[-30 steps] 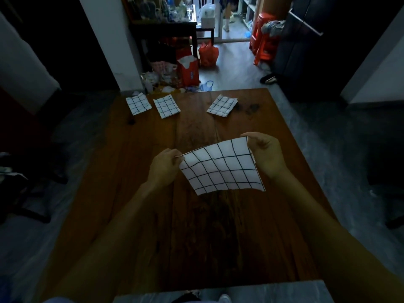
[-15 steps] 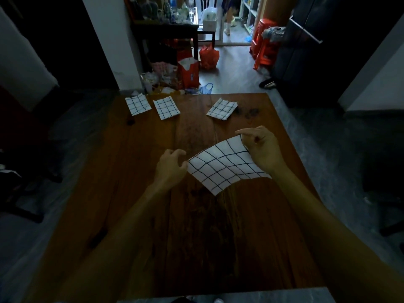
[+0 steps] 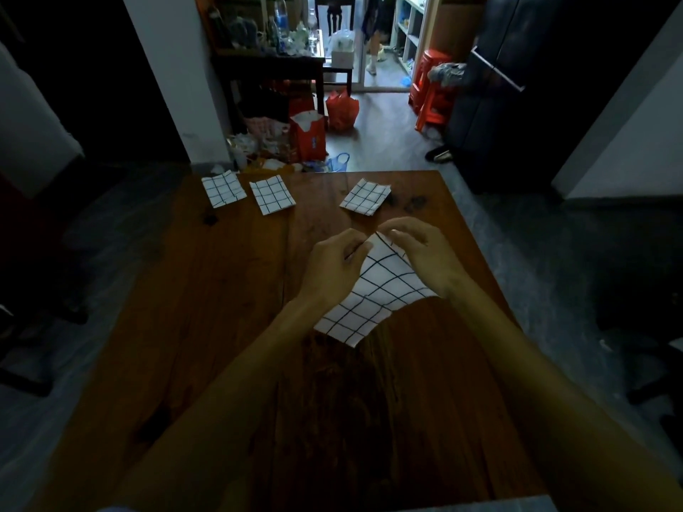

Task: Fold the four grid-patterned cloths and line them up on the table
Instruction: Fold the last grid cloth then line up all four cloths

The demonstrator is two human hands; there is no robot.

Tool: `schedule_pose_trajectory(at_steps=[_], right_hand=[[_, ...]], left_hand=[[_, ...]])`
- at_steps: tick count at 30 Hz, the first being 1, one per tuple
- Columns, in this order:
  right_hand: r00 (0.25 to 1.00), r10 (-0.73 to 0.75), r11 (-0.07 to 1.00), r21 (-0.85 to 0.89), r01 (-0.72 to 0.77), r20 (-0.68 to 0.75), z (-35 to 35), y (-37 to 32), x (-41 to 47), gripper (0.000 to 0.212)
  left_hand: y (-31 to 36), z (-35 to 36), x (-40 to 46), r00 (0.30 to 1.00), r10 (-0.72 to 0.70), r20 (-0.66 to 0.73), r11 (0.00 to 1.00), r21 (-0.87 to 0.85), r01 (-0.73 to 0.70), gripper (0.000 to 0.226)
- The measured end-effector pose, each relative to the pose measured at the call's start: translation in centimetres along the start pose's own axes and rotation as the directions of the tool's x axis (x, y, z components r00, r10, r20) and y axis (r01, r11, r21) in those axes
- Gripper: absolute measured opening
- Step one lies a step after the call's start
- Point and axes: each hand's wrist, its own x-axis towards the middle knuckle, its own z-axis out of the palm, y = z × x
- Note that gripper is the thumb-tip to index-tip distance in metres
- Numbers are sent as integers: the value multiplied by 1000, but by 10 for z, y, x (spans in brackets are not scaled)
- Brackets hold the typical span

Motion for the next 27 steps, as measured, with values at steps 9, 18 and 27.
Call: schedule_pose_trajectory(at_steps=[9, 18, 27], right_hand=[[981, -74, 987, 126, 97, -178, 5, 1, 7, 5], [914, -296, 871, -472, 139, -278, 5, 9, 11, 30], [936, -341, 724, -658, 206, -82, 42, 10, 11, 12]], left_hand=[[-9, -12, -5, 999, -17, 47, 998, 65, 14, 18], [-26, -25, -11, 999, -26, -29, 969, 244, 32, 23], [-20, -33, -8, 994, 62, -93, 871, 490, -9, 18]])
